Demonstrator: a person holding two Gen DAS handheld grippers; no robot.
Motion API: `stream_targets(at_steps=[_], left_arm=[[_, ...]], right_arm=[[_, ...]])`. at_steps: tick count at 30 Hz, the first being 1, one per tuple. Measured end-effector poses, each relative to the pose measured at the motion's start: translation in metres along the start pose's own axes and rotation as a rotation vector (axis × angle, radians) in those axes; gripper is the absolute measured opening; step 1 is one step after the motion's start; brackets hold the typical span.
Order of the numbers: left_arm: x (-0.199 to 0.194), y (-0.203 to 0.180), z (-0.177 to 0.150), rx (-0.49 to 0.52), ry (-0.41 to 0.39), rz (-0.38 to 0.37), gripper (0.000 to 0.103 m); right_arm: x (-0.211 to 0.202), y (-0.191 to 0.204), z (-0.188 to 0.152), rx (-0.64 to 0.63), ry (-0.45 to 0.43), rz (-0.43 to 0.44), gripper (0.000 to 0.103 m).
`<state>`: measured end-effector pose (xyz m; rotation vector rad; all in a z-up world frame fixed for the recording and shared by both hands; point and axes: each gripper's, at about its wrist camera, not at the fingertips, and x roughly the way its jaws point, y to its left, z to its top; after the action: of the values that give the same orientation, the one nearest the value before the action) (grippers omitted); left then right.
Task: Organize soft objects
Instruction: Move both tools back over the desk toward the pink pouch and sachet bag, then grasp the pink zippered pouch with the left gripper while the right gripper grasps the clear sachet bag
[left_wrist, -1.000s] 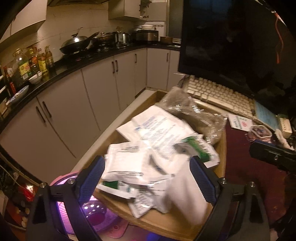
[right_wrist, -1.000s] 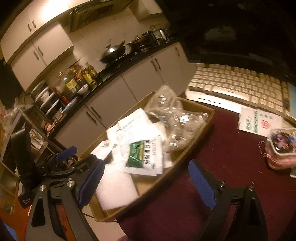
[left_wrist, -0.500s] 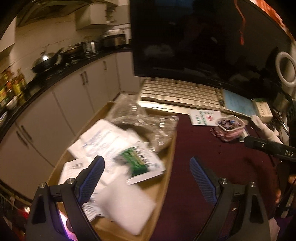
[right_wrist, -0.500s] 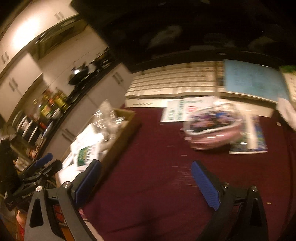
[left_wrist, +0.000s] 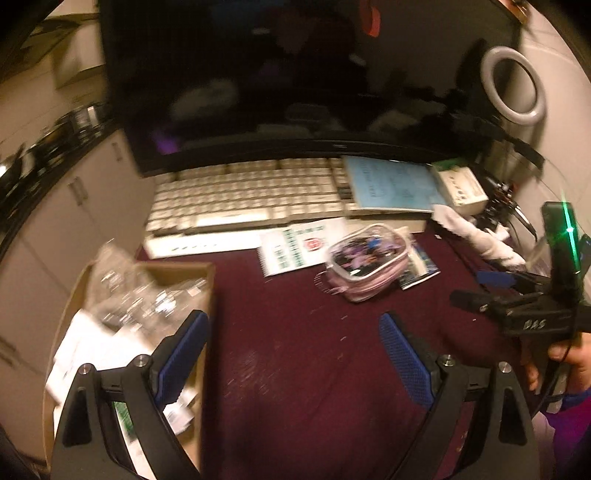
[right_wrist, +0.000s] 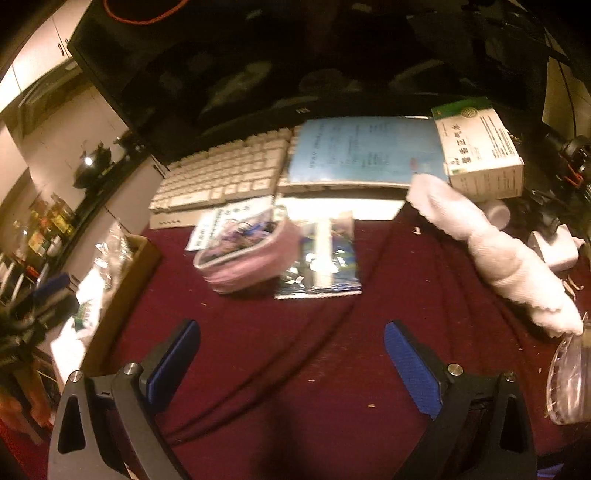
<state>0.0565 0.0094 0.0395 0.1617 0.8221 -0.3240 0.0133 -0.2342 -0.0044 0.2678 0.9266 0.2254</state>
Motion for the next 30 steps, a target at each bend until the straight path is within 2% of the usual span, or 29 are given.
stream_targets(at_steps=[5,14,16,22,28,30], left_arm=[[0.027,-0.018,0.017,0.06,0.029,-0.004,0.093],[0.089,-0.043,0.039,0.154,0.103,-0.104,0.093],[0.105,-0.051,0.045,0.184,0.12,-0.142,0.093],[0.142,-0.071,0.054,0.29,0.173,-0.192,0.093],[0.16,-0.075,0.052,0.287,0.185,-0.204,0.094],[0.159,-0.076,0.047,0.291,0.17,-0.197,0.082]], right_arm=[[0.016,-0.009,0.004,-0.008,0.027,-0.038,0.101],[0.025,-0.015,0.008,-0.007,0.046,-0.034,0.101],[0.025,-0.016,0.008,-0.003,0.05,-0.033,0.101],[0.025,-0.016,0.008,0.0,0.062,-0.032,0.101],[0.029,-0.021,0.005,0.012,0.076,-0.036,0.101],[0.031,-0.022,0.005,0.011,0.078,-0.039,0.101]])
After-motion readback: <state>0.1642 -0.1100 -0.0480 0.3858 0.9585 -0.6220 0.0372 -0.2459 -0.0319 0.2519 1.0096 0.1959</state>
